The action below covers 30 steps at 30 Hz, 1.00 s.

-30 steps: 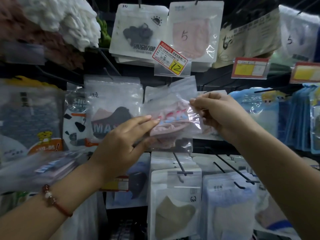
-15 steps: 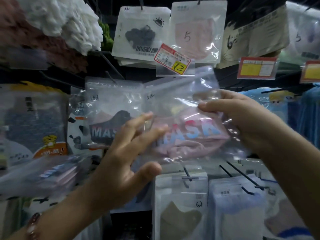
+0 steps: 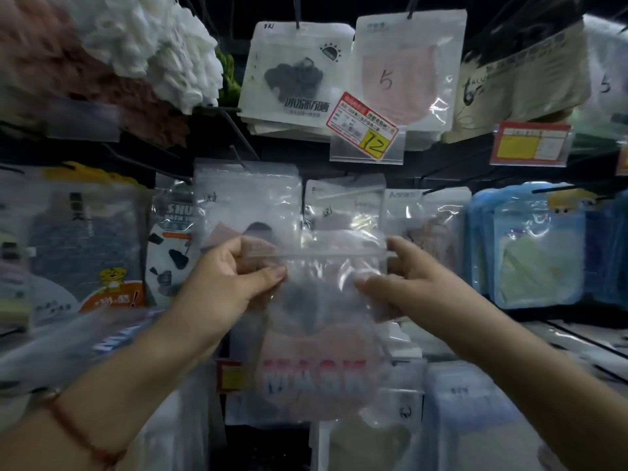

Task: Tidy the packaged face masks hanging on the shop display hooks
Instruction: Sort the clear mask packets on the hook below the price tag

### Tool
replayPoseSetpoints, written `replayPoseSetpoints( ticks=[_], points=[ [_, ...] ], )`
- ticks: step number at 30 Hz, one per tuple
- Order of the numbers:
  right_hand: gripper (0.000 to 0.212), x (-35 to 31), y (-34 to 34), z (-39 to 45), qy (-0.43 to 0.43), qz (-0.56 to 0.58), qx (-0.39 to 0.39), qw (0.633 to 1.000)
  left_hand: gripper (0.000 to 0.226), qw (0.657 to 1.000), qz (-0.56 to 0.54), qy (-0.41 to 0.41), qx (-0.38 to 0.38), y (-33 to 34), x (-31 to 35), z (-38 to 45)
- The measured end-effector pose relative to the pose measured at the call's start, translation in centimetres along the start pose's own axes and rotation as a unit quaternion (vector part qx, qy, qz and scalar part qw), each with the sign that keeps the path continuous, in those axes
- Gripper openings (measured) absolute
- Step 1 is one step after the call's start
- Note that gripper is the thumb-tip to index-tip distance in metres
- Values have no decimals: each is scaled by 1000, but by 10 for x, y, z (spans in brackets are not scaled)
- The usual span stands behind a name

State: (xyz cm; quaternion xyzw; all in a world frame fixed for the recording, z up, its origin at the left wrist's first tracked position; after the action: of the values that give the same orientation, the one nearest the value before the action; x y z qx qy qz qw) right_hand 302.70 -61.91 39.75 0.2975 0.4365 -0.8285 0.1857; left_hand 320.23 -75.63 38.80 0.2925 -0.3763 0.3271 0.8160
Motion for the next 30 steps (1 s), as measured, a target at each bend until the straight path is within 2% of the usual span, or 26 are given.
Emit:
replayPoseSetpoints(
  ticks=[2, 3, 5, 7, 9, 13, 16, 19, 21, 25, 30],
  points=[
    [72, -9, -6, 7, -28, -24, 43, 998, 20, 999, 32, 9, -20, 2, 1, -2],
    [72, -18, -6, 10, -49, -45, 57, 996, 19, 999, 44, 14, -28, 2, 3, -4],
    [58, -35, 1, 15, -90, -122, 70, 986, 16, 997, 70, 25, -35, -1, 6, -6],
    [32, -50, 10, 19, -120, -199, 70, 970, 15, 992, 115, 42, -39, -10, 10, -5],
    [15, -59, 17, 24, -132, -237, 68, 960, 15, 983, 173, 47, -49, -21, 16, -1],
    [12, -81, 27, 35, -159, -268, 53, 949, 3, 961, 250, 54, -109, -23, 45, 9],
    [16, -103, 30, 42, -186, -295, 60, 935, 10, 917, 360, 74, -157, -15, 66, 19],
    [16, -124, 30, 45, -233, -345, 92, 905, 5, 868, 452, 107, -177, -12, 81, 28],
    [16, -136, 31, 44, -278, -369, 119, 879, 3, 863, 458, 102, -187, -16, 85, 34],
    [19, -151, 34, 40, -335, -401, 154, 838, 19, 867, 446, 110, -191, -28, 98, 42],
    [18, -164, 35, 23, -391, -449, 208, 776, 21, 840, 475, 136, -223, -35, 111, 40]
  ],
)
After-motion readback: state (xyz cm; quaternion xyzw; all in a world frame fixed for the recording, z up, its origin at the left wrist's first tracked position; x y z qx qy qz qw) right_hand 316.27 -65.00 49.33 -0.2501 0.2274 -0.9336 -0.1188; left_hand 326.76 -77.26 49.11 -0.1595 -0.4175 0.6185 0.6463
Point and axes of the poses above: each hand's wrist, its own z-axis towards the middle knuckle, its own y-axis out of the palm, x = y × z, the point moved 10 cm from there along z, towards the middle knuckle, and after that the axes turned 11 degrees about -z, right-handed, at the moved point
